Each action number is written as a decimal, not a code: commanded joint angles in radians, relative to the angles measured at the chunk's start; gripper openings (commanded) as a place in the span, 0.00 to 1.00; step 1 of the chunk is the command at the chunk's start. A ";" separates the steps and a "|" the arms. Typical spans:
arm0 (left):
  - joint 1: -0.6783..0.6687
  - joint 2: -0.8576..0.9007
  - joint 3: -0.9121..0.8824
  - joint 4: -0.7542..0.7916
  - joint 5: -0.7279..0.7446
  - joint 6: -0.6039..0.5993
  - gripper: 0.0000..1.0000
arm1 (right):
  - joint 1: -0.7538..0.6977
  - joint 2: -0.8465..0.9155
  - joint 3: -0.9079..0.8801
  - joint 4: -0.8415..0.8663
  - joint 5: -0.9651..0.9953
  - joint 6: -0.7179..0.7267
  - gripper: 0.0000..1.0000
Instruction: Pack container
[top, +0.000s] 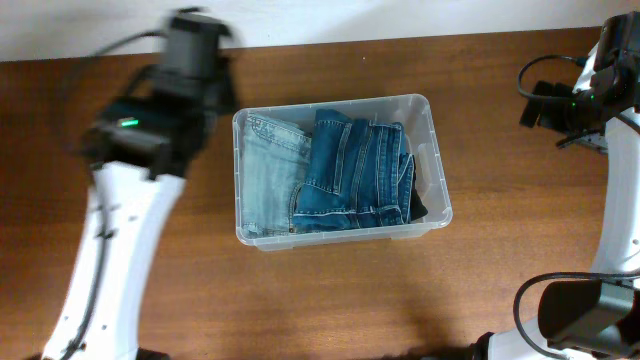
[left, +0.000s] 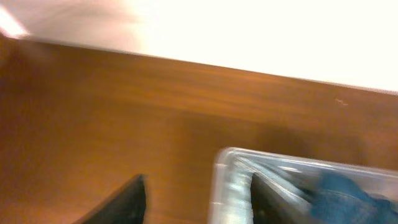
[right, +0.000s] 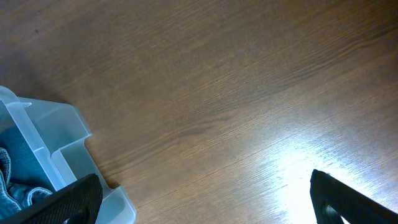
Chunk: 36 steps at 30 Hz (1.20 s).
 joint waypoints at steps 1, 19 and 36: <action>0.145 0.004 -0.002 -0.041 -0.005 0.002 0.71 | -0.002 0.000 0.008 0.000 0.008 0.007 0.99; 0.333 0.008 -0.005 -0.130 0.051 0.002 0.99 | -0.002 0.000 0.008 0.000 0.008 0.007 0.99; 0.333 0.008 -0.005 -0.130 0.051 0.002 0.99 | -0.002 0.004 0.008 0.000 0.008 0.007 0.99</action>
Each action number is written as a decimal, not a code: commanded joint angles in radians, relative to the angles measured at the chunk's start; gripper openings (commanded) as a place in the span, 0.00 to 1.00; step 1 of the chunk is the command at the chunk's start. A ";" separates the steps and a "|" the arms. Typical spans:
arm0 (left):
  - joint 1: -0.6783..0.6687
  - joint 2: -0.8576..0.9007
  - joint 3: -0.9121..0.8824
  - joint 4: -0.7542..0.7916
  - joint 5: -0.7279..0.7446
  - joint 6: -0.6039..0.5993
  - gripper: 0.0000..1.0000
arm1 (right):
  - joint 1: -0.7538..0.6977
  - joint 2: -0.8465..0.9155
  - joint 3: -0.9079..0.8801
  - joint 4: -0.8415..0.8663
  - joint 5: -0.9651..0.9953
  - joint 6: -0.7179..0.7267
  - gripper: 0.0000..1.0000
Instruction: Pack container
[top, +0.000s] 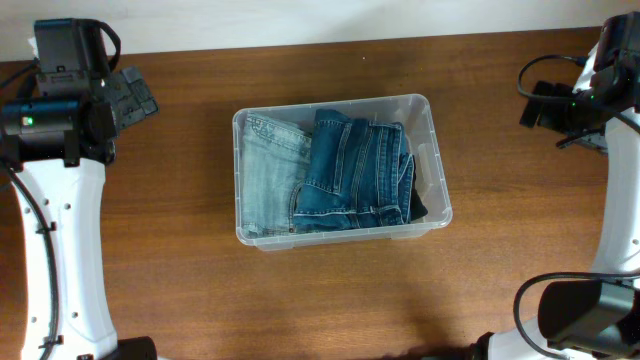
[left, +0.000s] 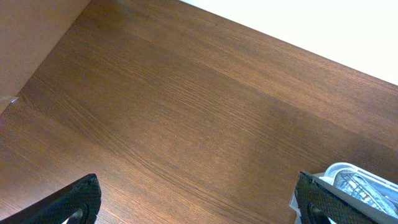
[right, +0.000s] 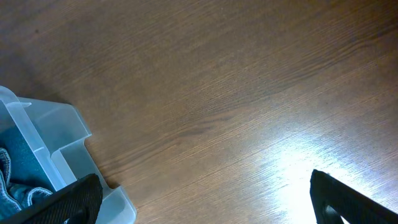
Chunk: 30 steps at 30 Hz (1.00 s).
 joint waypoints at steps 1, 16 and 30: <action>0.004 0.002 -0.002 -0.001 0.007 0.005 0.99 | -0.002 0.005 0.007 0.000 0.008 0.007 0.99; 0.004 0.002 -0.002 -0.001 0.007 0.005 1.00 | 0.383 -0.152 0.008 0.000 0.008 0.007 0.99; 0.004 0.002 -0.002 -0.001 0.007 0.005 0.99 | 1.001 -0.266 0.008 0.000 0.008 0.007 0.99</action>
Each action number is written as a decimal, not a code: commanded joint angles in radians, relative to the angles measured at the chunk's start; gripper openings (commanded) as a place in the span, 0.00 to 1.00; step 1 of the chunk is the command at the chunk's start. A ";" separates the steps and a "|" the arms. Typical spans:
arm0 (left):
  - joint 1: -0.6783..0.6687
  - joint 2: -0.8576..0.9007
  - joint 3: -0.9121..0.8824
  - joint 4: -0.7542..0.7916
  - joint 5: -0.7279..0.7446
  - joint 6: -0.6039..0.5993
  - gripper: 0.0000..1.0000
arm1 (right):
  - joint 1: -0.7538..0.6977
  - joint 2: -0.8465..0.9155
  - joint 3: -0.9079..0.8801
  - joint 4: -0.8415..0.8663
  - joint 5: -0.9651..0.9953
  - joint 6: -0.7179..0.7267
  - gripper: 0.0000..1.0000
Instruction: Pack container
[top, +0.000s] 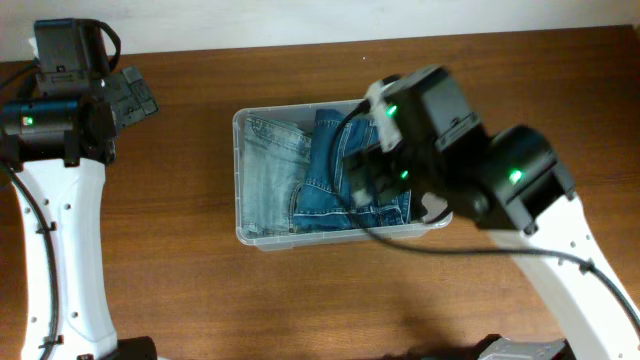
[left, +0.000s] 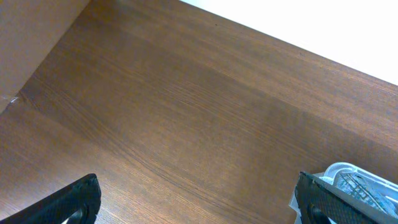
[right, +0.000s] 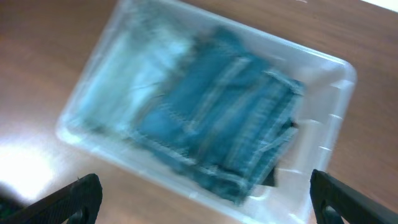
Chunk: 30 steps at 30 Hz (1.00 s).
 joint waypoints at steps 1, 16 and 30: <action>0.004 0.002 -0.002 -0.001 0.006 0.005 0.99 | 0.077 -0.047 0.008 0.000 0.006 0.007 0.99; 0.004 0.002 -0.002 -0.001 0.006 0.005 0.99 | -0.084 -0.408 -0.062 0.031 0.030 -0.055 0.99; 0.004 0.002 -0.002 -0.001 0.006 0.005 0.99 | -0.316 -1.191 -0.746 0.330 0.006 -0.053 0.99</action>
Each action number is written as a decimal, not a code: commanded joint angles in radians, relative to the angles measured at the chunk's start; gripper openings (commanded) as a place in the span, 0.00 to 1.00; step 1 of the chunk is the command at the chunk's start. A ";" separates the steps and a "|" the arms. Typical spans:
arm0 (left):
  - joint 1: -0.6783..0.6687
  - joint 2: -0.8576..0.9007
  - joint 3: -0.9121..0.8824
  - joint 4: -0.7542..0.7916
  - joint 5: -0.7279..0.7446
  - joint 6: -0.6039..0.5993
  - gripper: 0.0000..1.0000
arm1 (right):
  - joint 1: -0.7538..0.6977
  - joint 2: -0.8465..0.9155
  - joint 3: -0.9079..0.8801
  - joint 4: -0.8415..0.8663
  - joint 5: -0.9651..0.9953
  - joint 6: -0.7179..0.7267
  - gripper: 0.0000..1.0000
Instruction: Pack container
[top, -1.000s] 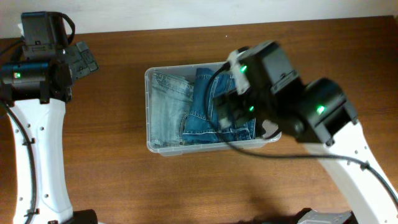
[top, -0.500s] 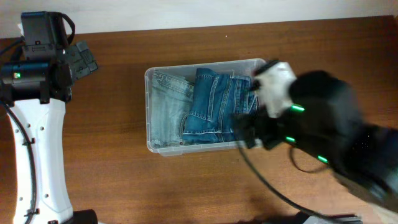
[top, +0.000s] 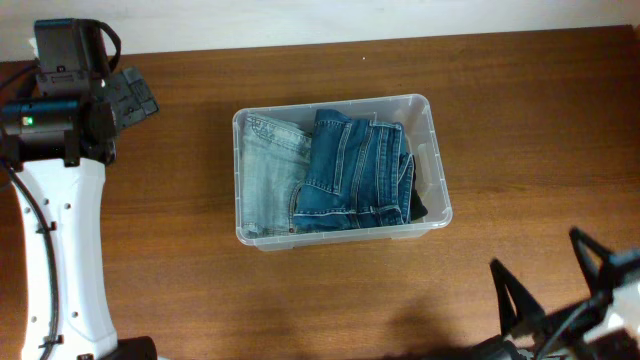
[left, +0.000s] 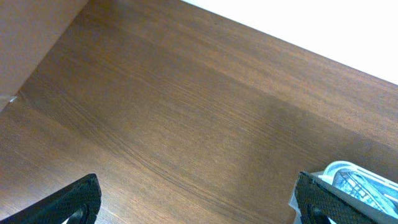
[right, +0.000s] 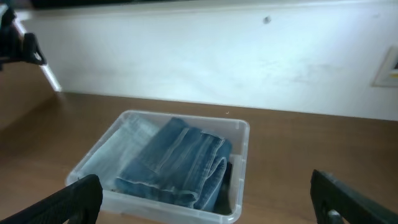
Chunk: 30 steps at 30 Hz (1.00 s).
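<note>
A clear plastic container (top: 436, 170) sits mid-table, holding folded light-blue jeans (top: 265, 175) on the left and folded dark-blue jeans (top: 355, 175) on the right. My left gripper (top: 133, 95) hovers open over bare wood at the back left; its wrist view catches only the container's corner (left: 341, 170). My right gripper (top: 538, 255) stands open low at the front right, empty. From there its camera looks back across the container (right: 244, 134), with the dark-blue jeans (right: 177, 162) inside.
The brown wooden table (top: 520, 110) meets a white wall (right: 186, 56) at the back. My left arm's white link (top: 60, 240) runs along the left side of the table.
My right arm was over the container, its camera looking down on the jeans. It now sits at the table's front right, facing the container from the side. The left arm has not moved.
First my left arm was blurred beside the container's back-left corner while my right gripper was at the far right back. Then the left gripper was open at the back left, where it stays. The right arm was then above the container, and is now at the front right.
</note>
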 joint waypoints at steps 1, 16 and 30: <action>0.004 0.002 -0.002 0.001 0.003 0.005 0.99 | -0.059 -0.169 -0.188 0.083 0.002 0.000 0.99; 0.004 0.002 -0.002 0.001 0.003 0.005 0.99 | -0.320 -0.359 -0.891 0.868 -0.110 0.001 0.99; 0.004 0.002 -0.002 0.001 0.002 0.005 0.99 | -0.349 -0.394 -1.155 1.124 -0.078 0.008 0.99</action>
